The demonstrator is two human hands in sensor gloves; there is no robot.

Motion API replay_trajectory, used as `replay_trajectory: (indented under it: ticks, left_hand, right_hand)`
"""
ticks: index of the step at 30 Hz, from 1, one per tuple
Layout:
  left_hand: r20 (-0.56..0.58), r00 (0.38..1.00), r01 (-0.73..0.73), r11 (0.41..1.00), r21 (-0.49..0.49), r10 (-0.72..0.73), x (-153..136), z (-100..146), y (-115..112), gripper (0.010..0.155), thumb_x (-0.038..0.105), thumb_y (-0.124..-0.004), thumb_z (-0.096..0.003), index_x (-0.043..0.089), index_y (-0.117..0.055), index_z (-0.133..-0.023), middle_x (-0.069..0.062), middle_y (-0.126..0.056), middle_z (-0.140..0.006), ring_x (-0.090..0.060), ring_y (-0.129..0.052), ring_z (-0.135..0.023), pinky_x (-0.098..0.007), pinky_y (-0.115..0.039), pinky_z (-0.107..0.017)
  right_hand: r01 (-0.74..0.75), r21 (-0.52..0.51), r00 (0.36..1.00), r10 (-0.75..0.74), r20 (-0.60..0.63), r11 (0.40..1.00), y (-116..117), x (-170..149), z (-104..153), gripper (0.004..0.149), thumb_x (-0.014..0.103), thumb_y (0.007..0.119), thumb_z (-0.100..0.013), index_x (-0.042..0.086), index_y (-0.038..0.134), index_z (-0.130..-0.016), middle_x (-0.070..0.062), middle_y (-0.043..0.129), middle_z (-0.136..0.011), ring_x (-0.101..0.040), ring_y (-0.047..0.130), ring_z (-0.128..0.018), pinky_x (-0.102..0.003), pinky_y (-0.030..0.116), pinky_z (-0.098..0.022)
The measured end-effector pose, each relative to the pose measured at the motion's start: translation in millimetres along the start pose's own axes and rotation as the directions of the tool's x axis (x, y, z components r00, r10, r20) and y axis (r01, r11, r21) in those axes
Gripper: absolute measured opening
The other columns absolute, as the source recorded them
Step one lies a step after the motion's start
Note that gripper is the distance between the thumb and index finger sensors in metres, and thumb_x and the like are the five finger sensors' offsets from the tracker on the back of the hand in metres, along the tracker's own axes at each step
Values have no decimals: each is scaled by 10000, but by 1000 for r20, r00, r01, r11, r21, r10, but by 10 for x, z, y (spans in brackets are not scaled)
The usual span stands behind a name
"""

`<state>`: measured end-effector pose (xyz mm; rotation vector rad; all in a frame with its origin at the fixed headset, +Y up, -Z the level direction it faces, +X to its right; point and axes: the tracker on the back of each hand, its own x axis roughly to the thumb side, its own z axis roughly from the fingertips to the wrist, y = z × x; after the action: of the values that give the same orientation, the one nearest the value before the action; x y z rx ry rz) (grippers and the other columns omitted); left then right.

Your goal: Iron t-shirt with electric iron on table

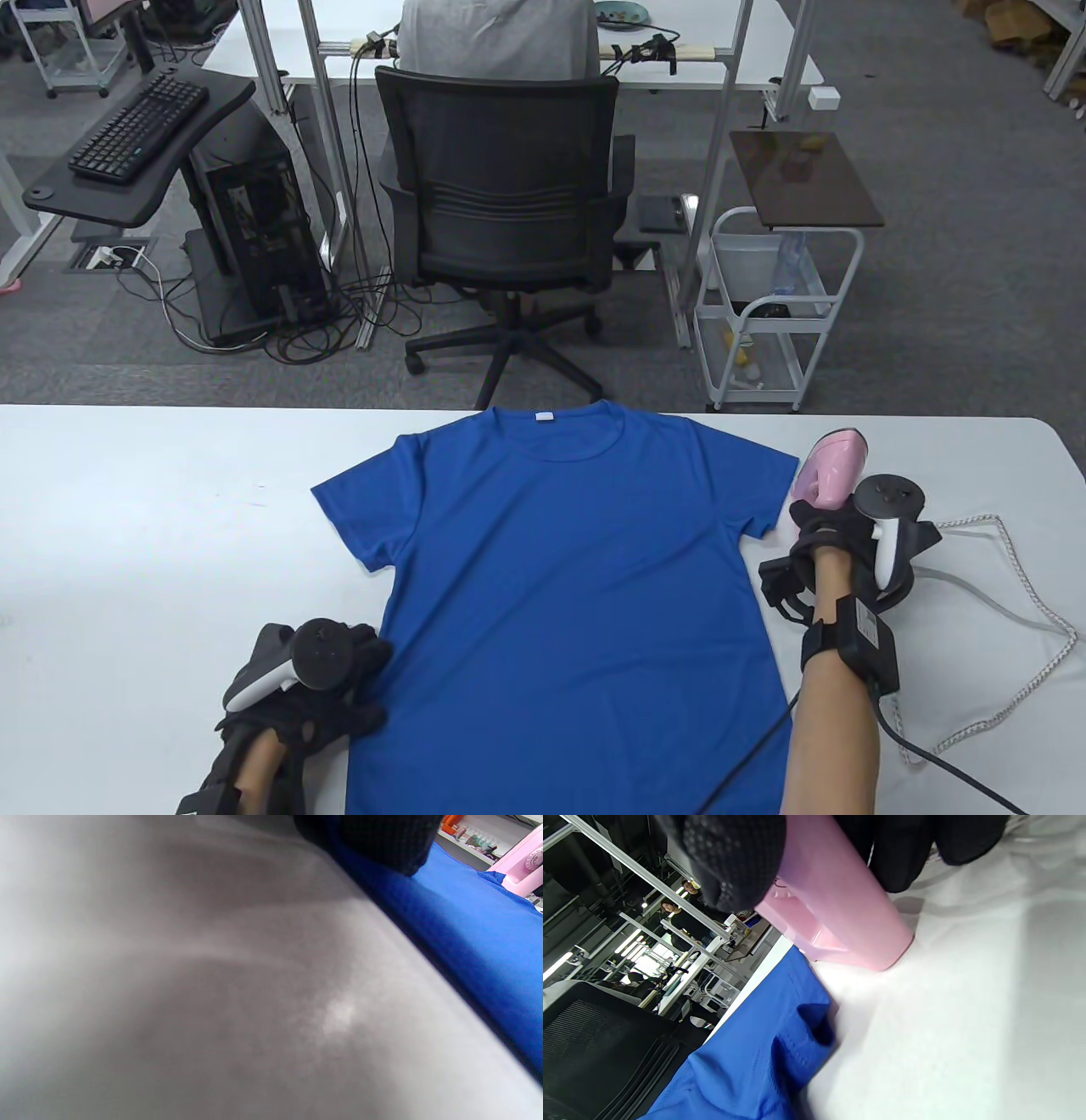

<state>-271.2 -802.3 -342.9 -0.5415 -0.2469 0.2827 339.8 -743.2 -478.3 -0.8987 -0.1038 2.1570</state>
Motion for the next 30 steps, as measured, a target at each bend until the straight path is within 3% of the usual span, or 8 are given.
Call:
replay_trajectory:
  ticks: [9, 18, 22, 27, 30]
  left_hand:
    - [0, 1000, -3, 1000, 2, 3, 4, 3, -3, 782, 486, -793, -419, 353, -375, -1066, 53, -263, -1159, -282, -197, -1083, -530, -259, -742]
    - [-1, 1000, -1, 1000, 8, 1, 6, 12, -18, 777, 483, -783, -427, 348, -371, -1072, 46, -261, -1164, -291, -193, -1085, -531, -256, -743]
    - [0, 1000, -15, 1000, -5, 15, -12, 8, -17, 779, 485, -784, -428, 359, -364, -1071, 51, -249, -1163, -277, -178, -1083, -523, -243, -744]
    - [1, 1000, -15, 1000, -11, 15, -11, 4, -15, 779, 486, -782, -430, 360, -357, -1071, 51, -243, -1161, -277, -171, -1081, -524, -239, -743]
    - [0, 1000, -10, 1000, -10, 10, -5, 2, -15, 779, 485, -780, -431, 355, -356, -1072, 49, -242, -1161, -283, -172, -1081, -529, -241, -742]
  right_hand:
    - [-42, -11, 999, 42, 14, 999, -117, -8, 199, 724, 371, 865, -429, 84, 597, -1038, -255, 679, -998, -498, 804, -835, -607, 694, -606]
    - [-220, -14, 970, 221, 102, 975, -550, 45, 525, 584, 423, 761, -487, 124, 740, -988, -215, 820, -935, -467, 895, -770, -593, 742, -575]
    - [-346, 25, 924, 337, 179, 938, -656, -14, 683, 557, 450, 694, -497, 151, 820, -950, -200, 859, -926, -482, 894, -769, -614, 734, -572]
    - [-532, 21, 824, 512, 240, 846, -625, -174, 785, 626, 495, 629, -474, 167, 791, -982, -191, 844, -962, -508, 860, -804, -644, 706, -585]
    - [-580, 61, 789, 543, 288, 812, -557, -263, 789, 653, 504, 611, -466, 185, 734, -1022, -183, 787, -1017, -527, 809, -851, -666, 674, -602]
